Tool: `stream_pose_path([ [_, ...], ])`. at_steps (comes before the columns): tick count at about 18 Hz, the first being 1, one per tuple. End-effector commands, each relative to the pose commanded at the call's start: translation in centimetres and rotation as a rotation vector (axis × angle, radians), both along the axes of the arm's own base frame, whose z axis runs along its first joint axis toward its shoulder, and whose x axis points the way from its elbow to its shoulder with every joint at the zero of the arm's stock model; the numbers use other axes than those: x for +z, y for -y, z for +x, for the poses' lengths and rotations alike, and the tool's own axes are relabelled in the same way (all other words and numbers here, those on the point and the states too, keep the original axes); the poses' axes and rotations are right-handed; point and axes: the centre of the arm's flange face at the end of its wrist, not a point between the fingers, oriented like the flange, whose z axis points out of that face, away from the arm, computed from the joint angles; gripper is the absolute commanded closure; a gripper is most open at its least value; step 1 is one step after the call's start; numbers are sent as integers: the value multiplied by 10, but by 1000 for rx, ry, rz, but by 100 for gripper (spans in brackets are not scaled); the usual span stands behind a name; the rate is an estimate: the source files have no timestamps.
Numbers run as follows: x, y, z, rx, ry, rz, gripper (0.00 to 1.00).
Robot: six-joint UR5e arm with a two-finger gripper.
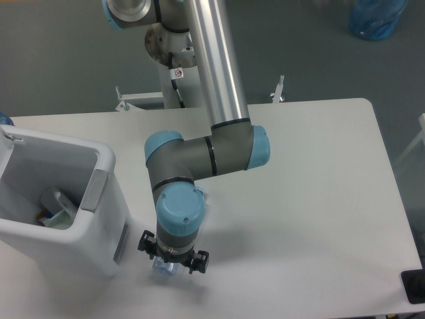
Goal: Place the trash in the trash can
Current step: 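Close the gripper around the water bottle and lift it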
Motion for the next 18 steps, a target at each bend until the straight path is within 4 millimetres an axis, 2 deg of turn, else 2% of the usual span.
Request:
stream_pose_path([
  [2, -4, -2, 4, -1, -5, -11, 1],
  [5, -8, -8, 2, 41, -7, -15, 17],
  [7, -12, -13, -1, 66, -16, -23, 23],
  [9, -13, -16, 3, 63, -33, -37, 35],
  [12, -15, -17, 2, 68, -33, -39, 38],
  [13, -15, -17, 2, 68, -33, -39, 45],
  [15, -12, -17, 2, 68, -35, -36, 53],
  [18, -7, -16, 2, 68, -38, -31, 57],
])
